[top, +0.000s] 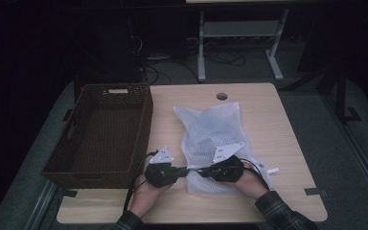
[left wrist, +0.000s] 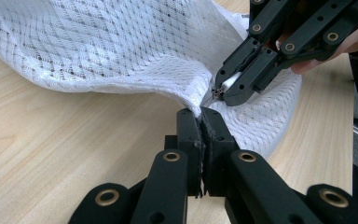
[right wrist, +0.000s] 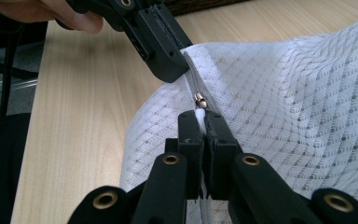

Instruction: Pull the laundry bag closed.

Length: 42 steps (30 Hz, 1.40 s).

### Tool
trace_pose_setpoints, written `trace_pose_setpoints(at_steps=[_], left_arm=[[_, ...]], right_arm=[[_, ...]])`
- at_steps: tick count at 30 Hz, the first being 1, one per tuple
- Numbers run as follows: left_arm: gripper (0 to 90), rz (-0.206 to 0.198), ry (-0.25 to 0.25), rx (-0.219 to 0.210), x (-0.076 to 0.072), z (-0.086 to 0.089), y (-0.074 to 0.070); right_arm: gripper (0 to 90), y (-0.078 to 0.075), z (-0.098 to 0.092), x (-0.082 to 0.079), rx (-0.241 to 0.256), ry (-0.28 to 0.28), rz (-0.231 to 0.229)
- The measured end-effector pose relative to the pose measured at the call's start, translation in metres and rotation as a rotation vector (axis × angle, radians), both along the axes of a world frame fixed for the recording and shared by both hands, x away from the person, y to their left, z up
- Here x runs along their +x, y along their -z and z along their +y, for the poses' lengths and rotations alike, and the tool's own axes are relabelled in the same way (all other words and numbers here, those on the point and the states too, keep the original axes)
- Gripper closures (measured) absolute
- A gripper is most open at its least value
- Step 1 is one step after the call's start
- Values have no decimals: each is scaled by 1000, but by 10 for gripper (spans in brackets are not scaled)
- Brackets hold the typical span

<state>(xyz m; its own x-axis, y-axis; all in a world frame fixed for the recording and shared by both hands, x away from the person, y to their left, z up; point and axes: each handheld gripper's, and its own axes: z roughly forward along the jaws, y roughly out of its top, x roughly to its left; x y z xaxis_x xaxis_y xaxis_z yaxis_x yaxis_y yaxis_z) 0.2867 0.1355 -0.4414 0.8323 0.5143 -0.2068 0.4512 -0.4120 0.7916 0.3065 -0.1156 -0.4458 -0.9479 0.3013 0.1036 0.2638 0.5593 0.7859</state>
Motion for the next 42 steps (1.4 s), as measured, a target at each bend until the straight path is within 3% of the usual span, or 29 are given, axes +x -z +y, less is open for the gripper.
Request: trace_pose_setpoints(at_steps=[9,16,20,42], left_arm=[[882,-6,3,14,-1,0,0],[883,1,-14,0,0,4,1],[883,6,-18,-6,0,6,1],[883,18,-36,-16,0,11,2]], right_arm=[[865,2,0,1,4,-8,4],[866,2,-4,3,14,-1,17],[865,2,-4,1,13,-4,-10],[865,2,-19,2,9,-2,14]])
